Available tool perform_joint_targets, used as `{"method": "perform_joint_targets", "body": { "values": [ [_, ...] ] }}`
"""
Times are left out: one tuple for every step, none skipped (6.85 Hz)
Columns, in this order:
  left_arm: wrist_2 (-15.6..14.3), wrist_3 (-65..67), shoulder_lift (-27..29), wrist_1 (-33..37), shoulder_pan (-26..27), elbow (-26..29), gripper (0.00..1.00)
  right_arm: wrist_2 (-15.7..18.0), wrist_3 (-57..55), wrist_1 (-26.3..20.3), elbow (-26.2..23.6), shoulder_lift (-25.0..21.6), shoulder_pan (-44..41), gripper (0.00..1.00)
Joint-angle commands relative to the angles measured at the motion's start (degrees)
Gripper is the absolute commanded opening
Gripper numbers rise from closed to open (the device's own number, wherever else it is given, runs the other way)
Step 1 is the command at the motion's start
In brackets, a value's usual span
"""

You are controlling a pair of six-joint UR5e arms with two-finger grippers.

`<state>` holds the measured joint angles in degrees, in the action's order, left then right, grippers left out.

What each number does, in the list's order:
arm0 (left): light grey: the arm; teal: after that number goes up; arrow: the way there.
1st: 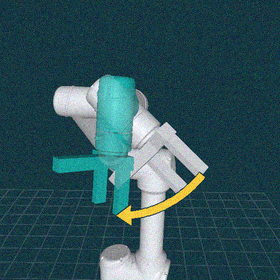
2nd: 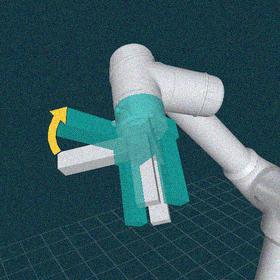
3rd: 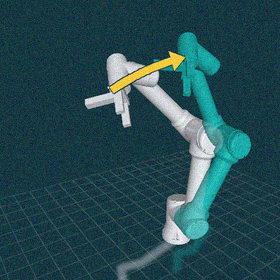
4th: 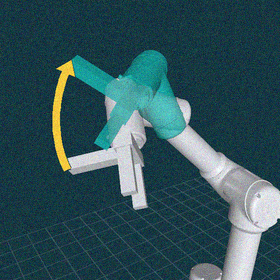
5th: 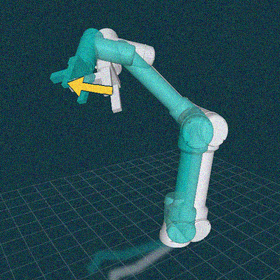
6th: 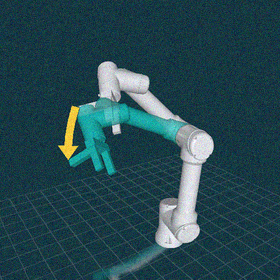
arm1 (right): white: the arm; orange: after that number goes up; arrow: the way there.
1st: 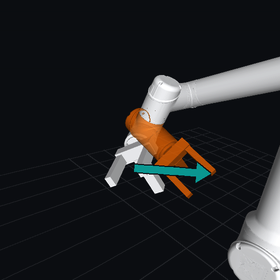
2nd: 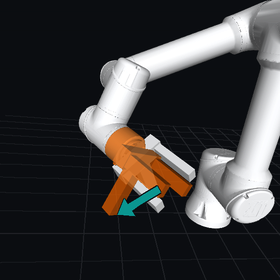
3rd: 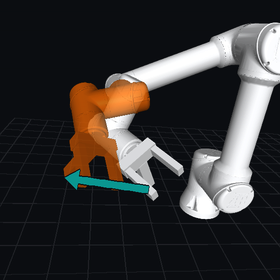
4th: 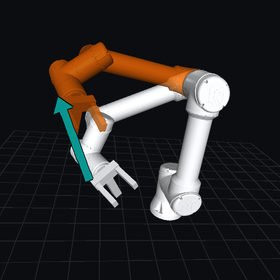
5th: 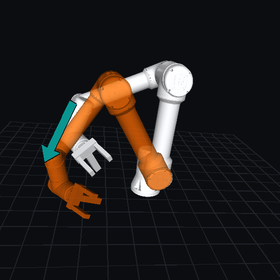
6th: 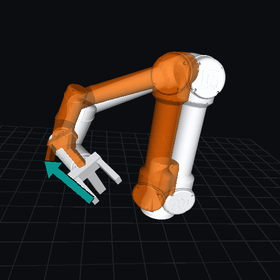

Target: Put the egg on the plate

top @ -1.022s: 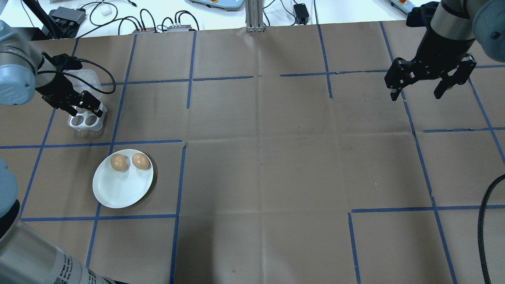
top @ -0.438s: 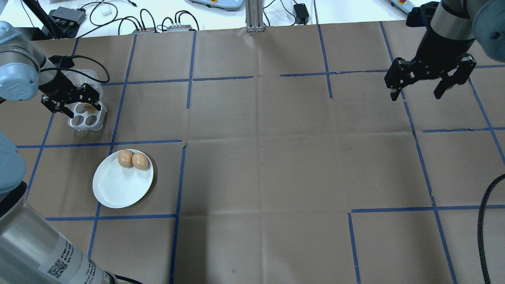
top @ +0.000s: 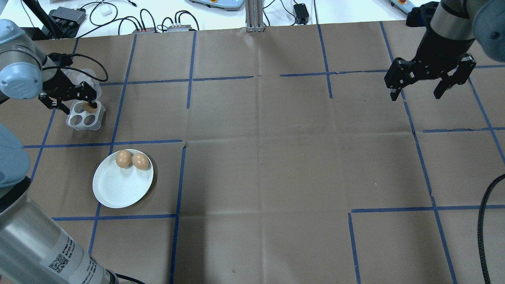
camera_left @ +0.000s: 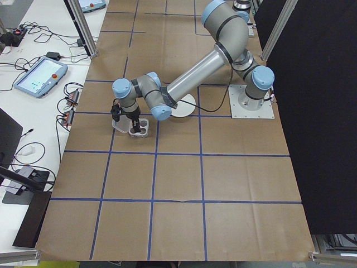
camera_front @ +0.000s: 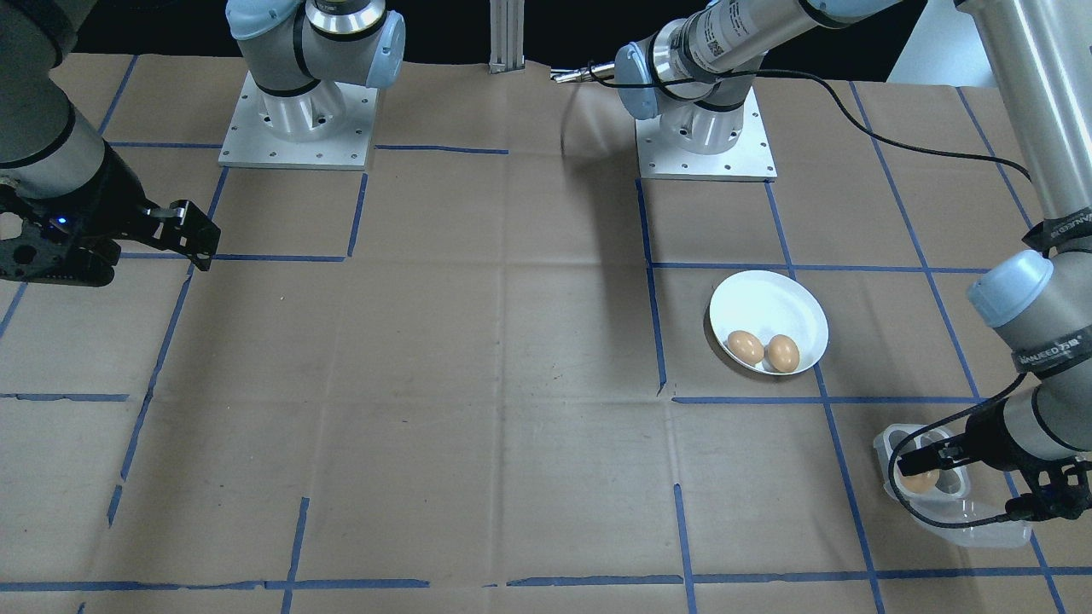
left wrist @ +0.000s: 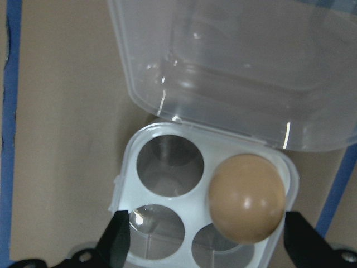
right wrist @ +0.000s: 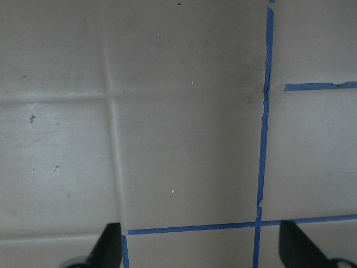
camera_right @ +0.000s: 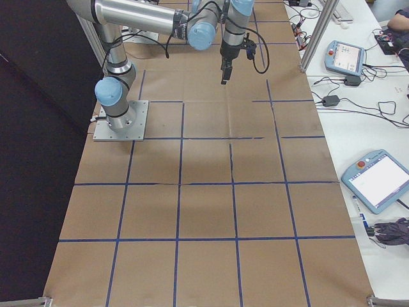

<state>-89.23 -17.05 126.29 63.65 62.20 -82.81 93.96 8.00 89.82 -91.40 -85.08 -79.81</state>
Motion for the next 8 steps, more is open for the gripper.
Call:
{"method": "perform_joint_targets", "body": {
  "values": [
    [3.1, -4.12, 0.35, -2.47, 0.11, 0.19, 0.94, 0.0, 0.0, 0.0, 0.0, 0.0, 0.0, 1.0],
    [3.27, -4.31, 0.62, -2.48, 0.2, -0.07, 0.94, 0.0, 0.0, 0.0, 0.0, 0.0, 0.0, 1.0],
    [3.53, -4.31, 0.88, -2.48, 0.2, 0.1, 0.94, 0.0, 0.0, 0.0, 0.0, 0.0, 0.0, 1.0],
    [3.53, -4.4, 0.8, -2.22, 0.2, -0.07, 0.94, 0.0, 0.0, 0.0, 0.0, 0.0, 0.0, 1.0],
    [3.01, -4.75, 0.71, -1.69, 0.2, -0.16, 0.85, 0.0, 0.0, 0.0, 0.0, 0.0, 0.0, 1.0],
    [2.75, -4.84, 0.71, -1.6, 0.2, -0.08, 0.78, 0.0, 0.0, 0.0, 0.0, 0.0, 0.0, 1.0],
    [2.57, -4.58, 0.71, -1.16, 0.2, -0.08, 0.61, 0.0, 0.0, 0.0, 0.0, 0.0, 0.0, 1.0],
    [2.48, -4.57, 0.53, 0.23, 0.11, 0.01, 0.49, 0.0, 0.0, 0.0, 0.0, 0.0, 0.0, 1.0]
  ]
}}
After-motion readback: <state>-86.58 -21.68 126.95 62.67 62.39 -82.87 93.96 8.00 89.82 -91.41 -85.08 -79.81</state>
